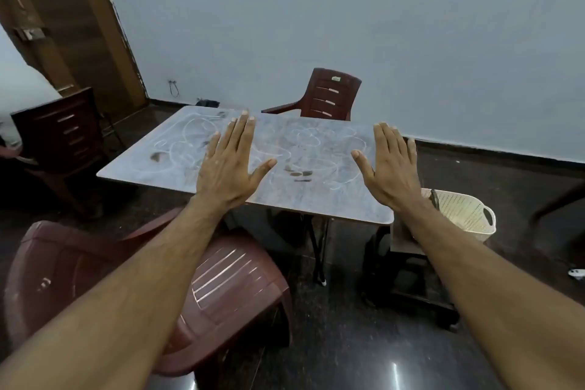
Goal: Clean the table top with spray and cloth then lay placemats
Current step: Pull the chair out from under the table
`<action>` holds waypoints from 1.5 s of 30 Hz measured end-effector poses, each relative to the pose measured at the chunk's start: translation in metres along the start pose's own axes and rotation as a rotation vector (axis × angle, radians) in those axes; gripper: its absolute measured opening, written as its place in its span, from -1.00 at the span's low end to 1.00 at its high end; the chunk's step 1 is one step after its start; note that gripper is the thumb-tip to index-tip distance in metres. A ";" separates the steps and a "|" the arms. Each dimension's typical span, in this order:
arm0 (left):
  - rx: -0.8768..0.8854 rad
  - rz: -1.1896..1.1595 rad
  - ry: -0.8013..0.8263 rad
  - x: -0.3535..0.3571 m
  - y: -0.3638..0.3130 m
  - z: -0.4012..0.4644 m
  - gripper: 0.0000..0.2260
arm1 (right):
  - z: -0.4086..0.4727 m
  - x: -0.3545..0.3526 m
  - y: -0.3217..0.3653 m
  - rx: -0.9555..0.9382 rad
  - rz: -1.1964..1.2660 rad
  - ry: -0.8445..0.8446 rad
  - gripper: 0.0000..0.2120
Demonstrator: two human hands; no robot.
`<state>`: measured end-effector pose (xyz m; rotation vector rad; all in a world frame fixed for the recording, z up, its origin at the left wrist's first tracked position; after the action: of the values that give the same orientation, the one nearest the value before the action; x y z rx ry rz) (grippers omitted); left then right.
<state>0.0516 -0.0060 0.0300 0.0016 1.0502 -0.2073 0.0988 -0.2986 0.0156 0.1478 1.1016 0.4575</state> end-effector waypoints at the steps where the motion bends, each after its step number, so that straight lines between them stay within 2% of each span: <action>1: -0.002 0.000 0.011 -0.002 0.005 -0.005 -0.21 | -0.006 0.003 0.005 0.014 0.009 0.000 -0.23; 6: 0.009 0.024 0.021 -0.013 0.051 -0.047 -0.23 | -0.046 0.029 0.052 0.028 0.020 0.006 -0.25; 14: -0.028 0.029 0.084 -0.044 0.147 -0.136 -0.23 | -0.102 0.088 0.158 0.034 0.044 0.110 -0.29; 23: -0.121 0.034 0.139 -0.054 0.245 -0.194 -0.24 | -0.114 0.146 0.241 -0.036 0.066 0.166 -0.30; 38: -0.200 0.013 0.210 -0.019 0.357 -0.166 -0.24 | -0.061 0.249 0.302 0.012 0.136 0.241 -0.32; 45: -0.173 -0.024 0.263 0.007 0.394 -0.134 -0.25 | -0.045 0.279 0.313 0.061 0.108 0.257 -0.33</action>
<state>0.0070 0.3926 -0.0811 -0.1432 1.3281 -0.1400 0.0736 0.0968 -0.1291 0.2065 1.3650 0.5504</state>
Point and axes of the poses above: each hand's wrist, its own z-axis towards the middle knuckle, its own x-axis out of the palm, y = z × x, the point moved 6 cm from there along z, towards the middle knuckle, and after that the axes turned 3 degrees about z, right-handed, at the moved point
